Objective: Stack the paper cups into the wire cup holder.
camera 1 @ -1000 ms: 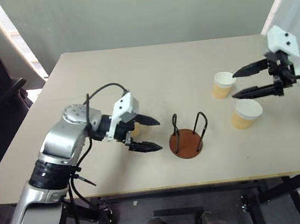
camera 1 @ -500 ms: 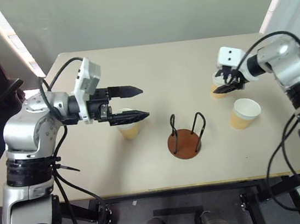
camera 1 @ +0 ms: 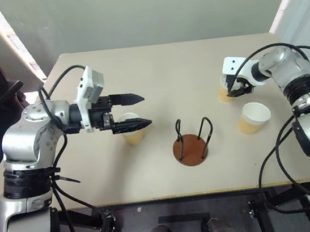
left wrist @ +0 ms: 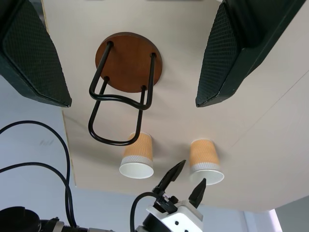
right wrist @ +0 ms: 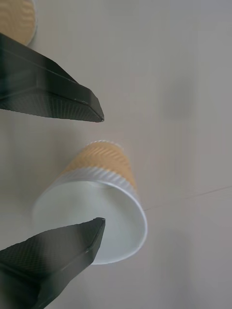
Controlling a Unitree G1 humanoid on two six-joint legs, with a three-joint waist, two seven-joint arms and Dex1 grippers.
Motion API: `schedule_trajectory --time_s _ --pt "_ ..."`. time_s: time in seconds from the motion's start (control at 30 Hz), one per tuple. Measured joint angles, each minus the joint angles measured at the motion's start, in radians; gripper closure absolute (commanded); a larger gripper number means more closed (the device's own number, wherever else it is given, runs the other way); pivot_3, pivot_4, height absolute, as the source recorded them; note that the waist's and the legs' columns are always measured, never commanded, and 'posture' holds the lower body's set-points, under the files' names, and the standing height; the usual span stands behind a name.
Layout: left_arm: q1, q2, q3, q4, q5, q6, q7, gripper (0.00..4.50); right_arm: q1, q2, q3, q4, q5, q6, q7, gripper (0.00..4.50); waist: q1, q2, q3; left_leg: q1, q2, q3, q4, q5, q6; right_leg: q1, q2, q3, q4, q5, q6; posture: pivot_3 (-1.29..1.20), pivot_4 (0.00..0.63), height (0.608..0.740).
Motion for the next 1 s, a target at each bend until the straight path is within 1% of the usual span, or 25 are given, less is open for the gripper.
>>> schedule_trajectory --time_s 0.17,0.27,0.3,0.37,0.5,0.53,0.73,0.83,0.9,1.0 --pt "0.015 0.002 -0.001 -0.009 0.001 -0.003 0.011 0.07 -0.002 0.035 0.0 0.042 -0.026 -0.011 -0.041 1.22 -0.001 0.0 0.0 0.0 0.0 0.0 -0.001 0.0 0.0 -0.001 0.0 0.0 0.001 0.0 0.0 0.0 0.15 0.74" --pt "0.021 0.011 -0.003 -0.015 0.003 -0.01 0.01 0.0 -0.002 0.05 0.0 0.055 -0.039 -0.014 -0.051 1.79 0.0 0.0 0.0 0.0 0.0 0.0 -0.001 0.0 0.0 0.0 0.0 0.0 0.001 0.0 -0.001 0.0 0.15 0.74" --pt "0.024 0.014 -0.004 -0.016 0.005 -0.011 0.01 0.0 -0.002 0.052 0.0 0.058 -0.041 -0.015 -0.054 2.19 0.0 0.0 0.0 0.0 0.0 0.0 -0.001 0.0 0.0 0.0 0.0 0.0 0.001 0.0 -0.001 0.0 0.15 0.74" --pt "0.026 0.015 -0.006 -0.018 0.008 -0.012 0.01 0.0 -0.002 0.055 0.0 0.059 -0.046 -0.016 -0.055 2.76 0.0 0.0 0.0 0.0 0.0 0.0 -0.001 0.0 0.0 0.0 0.0 0.0 0.001 0.0 -0.001 0.0 0.15 0.74" --pt "0.027 0.016 -0.014 -0.018 0.015 -0.015 0.01 0.0 -0.002 0.059 0.0 0.063 -0.059 -0.024 -0.065 4.21 0.0 0.0 0.0 0.0 0.0 0.0 -0.001 -0.001 -0.001 -0.001 0.0 0.0 0.001 0.0 -0.001 0.0 0.15 0.74" --pt "0.027 0.017 -0.015 -0.018 0.015 -0.016 0.01 0.0 -0.002 0.059 0.0 0.064 -0.061 -0.025 -0.067 4.46 0.0 0.0 0.0 0.0 0.0 0.0 -0.001 -0.001 -0.001 -0.001 0.0 0.0 0.001 -0.001 -0.001 0.0 0.15 0.74" --pt "0.027 0.019 -0.017 -0.018 0.016 -0.018 0.009 0.0 -0.002 0.056 -0.008 0.061 -0.061 -0.03 -0.055 4.46 0.0 0.0 0.0 0.0 0.0 0.0 -0.001 -0.001 -0.001 -0.001 0.0 0.0 0.001 -0.001 -0.001 0.0 0.15 0.74" --pt "0.032 0.02 -0.023 -0.022 0.016 -0.02 0.007 0.0 -0.002 0.038 -0.04 0.02 -0.028 -0.031 0.025 4.46 0.0 0.0 0.0 0.0 0.0 0.0 -0.001 -0.001 -0.001 -0.001 0.0 0.0 0.0 -0.001 -0.001 0.0 0.15 0.74" --pt "0.041 0.02 -0.022 -0.026 0.013 -0.024 0.003 0.0 0.019 0.009 -0.072 -0.118 0.029 -0.004 0.147 4.46 -0.002 0.0 0.0 -0.001 0.0 0.0 -0.001 0.0 -0.003 -0.001 0.0 -0.001 0.0 -0.001 -0.002 0.0 0.15 0.74" --pt "0.055 0.02 -0.02 -0.037 0.004 -0.038 -0.009 0.0 0.061 -0.034 -0.118 -0.445 0.131 0.114 0.321 4.46 -0.007 0.0 0.0 -0.001 0.001 0.0 -0.001 0.001 -0.007 -0.001 0.001 -0.002 0.0 -0.004 -0.006 0.0 0.15 0.74"
